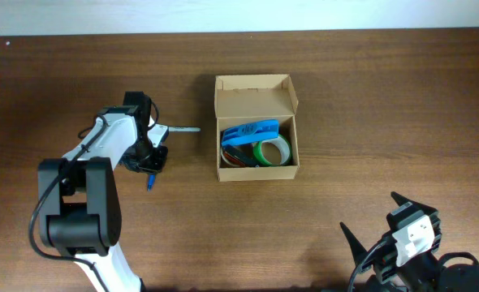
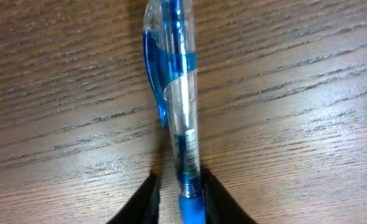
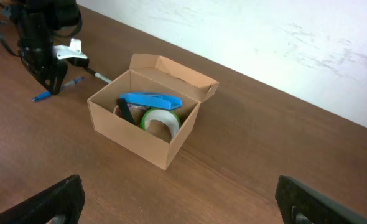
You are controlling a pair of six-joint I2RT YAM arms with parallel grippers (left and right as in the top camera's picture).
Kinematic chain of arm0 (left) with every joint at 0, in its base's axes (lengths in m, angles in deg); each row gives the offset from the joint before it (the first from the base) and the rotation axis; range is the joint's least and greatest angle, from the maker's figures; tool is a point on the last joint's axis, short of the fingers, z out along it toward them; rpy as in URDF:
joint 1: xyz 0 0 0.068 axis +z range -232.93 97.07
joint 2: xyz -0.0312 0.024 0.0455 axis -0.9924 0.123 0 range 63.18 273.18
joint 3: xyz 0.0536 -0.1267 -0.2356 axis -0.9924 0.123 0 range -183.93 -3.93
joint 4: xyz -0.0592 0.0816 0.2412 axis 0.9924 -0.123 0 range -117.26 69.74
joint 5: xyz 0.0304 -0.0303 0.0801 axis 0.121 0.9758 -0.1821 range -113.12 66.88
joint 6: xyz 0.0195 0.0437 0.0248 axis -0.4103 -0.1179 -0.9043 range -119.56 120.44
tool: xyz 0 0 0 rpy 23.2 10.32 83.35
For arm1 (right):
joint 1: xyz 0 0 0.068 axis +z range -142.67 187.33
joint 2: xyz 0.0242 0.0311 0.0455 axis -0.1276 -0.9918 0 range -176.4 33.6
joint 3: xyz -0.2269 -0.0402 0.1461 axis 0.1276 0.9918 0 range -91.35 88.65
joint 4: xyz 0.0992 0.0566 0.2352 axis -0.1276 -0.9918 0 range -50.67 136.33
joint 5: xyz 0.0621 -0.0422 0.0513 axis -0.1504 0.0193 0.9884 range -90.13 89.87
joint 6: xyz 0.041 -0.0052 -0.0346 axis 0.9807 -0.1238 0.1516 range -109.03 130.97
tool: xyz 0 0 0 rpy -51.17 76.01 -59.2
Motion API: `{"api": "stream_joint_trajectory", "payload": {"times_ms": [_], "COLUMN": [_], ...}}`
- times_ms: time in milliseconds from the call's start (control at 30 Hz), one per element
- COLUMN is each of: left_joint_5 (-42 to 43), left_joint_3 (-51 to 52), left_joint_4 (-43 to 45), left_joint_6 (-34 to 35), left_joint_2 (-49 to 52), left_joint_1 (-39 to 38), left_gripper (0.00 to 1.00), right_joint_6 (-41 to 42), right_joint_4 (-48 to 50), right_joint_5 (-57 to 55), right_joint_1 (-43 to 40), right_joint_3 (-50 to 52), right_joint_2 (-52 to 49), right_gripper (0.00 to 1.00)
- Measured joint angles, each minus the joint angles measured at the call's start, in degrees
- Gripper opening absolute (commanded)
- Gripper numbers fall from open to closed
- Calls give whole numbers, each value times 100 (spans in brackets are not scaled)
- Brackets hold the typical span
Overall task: Pack container
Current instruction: 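Move the left gripper to the blue pen and grasp it, then carry the blue pen into the box and release it upright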
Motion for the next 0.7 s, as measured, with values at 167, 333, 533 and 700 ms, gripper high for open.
{"api": "stream_joint_trajectory", "payload": {"times_ms": [167, 333, 533, 700], "left_joint_5": [81, 149, 173, 321], "left_joint_3": [0, -2, -2, 13], "left_joint_4": [70, 70, 72, 146], "left_joint_6": [-2, 50, 105, 337], "left_joint_2": [0, 0, -7, -101], "left_joint_1": [0, 31, 42, 33], "left_gripper": [5, 2, 2, 2], "right_joint_6": [0, 0, 0, 0], "right_joint_4": [0, 0, 0, 0], "right_joint_5": [-2, 0, 0, 0], "right_joint_1": [0, 0, 0, 0], "right_joint_3": [0, 0, 0, 0], "right_joint_2": [0, 0, 0, 0], "right_gripper": [99, 99, 99, 99]}}
